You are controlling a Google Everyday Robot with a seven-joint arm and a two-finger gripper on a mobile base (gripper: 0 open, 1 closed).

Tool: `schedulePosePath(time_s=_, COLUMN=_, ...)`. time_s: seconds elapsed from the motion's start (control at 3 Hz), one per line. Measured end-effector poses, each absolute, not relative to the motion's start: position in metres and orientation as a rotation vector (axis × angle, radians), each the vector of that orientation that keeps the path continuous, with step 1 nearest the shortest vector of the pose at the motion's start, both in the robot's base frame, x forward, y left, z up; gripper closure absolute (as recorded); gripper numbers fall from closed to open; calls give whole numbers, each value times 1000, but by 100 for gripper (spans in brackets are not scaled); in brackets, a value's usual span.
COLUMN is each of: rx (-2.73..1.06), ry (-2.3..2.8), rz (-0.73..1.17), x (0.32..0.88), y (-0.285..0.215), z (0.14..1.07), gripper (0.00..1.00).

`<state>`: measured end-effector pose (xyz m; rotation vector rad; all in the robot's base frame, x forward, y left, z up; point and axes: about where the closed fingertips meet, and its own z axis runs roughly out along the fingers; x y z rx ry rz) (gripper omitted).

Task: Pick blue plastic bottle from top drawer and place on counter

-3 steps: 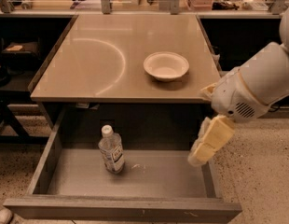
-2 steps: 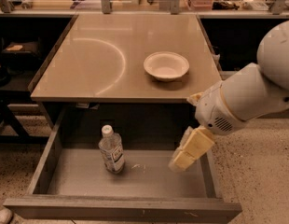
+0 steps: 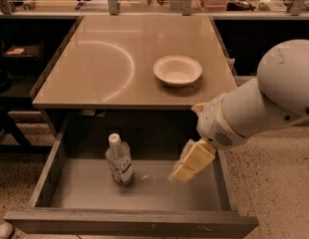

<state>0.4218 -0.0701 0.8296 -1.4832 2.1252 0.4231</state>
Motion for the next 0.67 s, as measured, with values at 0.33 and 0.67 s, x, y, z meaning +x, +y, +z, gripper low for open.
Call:
schedulePosePath(time_s=0.33, rx=-1449, ry=2101, rz=457, x=423, y=-56, z=822, gripper=0)
schedulePosePath(time_s=0.67, rx=-1369, ry=2055, rz=467, x=421, y=-33, z=811, gripper=0)
